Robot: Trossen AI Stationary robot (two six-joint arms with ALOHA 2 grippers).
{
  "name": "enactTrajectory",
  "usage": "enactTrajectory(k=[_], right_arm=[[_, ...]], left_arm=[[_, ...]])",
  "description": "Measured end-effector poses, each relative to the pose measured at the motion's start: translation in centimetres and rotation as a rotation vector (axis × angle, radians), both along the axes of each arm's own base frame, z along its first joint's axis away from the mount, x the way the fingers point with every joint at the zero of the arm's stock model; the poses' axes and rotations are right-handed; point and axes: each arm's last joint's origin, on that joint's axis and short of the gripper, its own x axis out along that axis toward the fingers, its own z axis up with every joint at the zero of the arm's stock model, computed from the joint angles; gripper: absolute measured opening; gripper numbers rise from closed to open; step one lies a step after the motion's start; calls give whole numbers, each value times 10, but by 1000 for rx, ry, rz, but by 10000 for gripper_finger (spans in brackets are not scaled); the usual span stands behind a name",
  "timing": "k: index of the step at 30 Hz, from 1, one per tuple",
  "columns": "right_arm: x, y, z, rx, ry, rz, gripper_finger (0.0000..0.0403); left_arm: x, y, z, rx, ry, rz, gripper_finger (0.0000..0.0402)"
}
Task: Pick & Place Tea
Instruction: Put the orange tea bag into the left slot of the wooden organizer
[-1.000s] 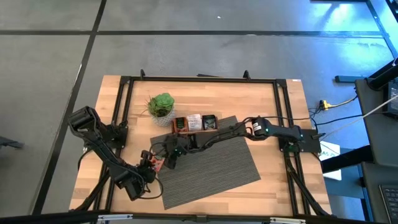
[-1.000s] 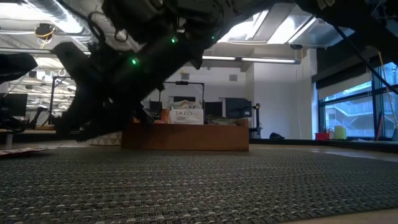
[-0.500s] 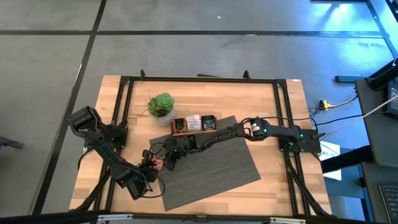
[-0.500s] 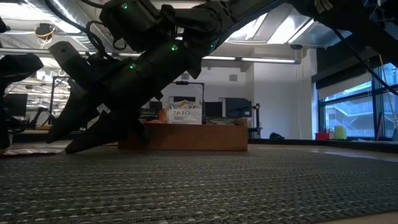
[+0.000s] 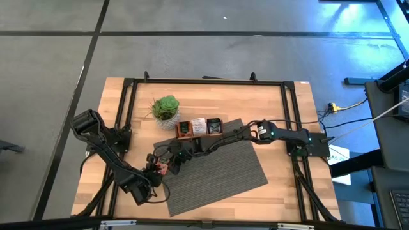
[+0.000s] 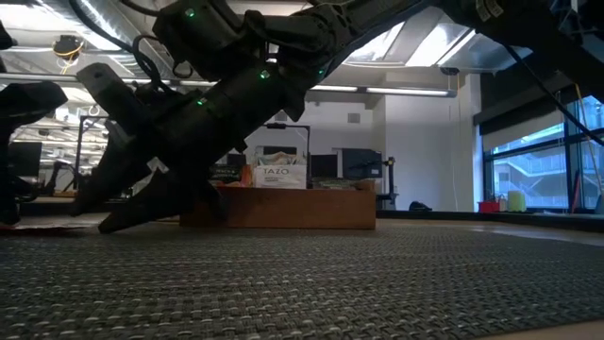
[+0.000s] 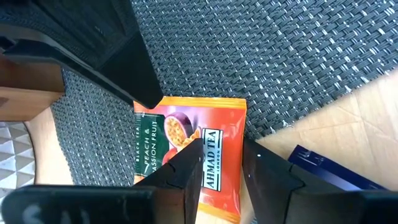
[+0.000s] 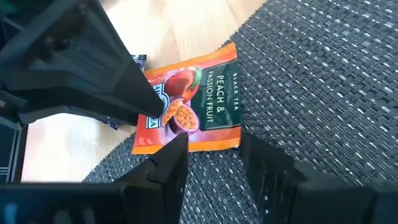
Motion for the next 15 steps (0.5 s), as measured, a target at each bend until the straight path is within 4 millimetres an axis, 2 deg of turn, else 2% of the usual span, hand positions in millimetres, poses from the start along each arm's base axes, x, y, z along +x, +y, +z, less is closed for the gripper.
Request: enactTrajectory(k=[5, 15], right_arm=[[-1, -1, -1, -25, 8, 13, 127], [-1, -2, -2, -70, 10, -8, 42]], left_arm=[[0, 0, 0, 0, -1, 0, 110], [0, 0, 0, -5, -4, 7, 110]])
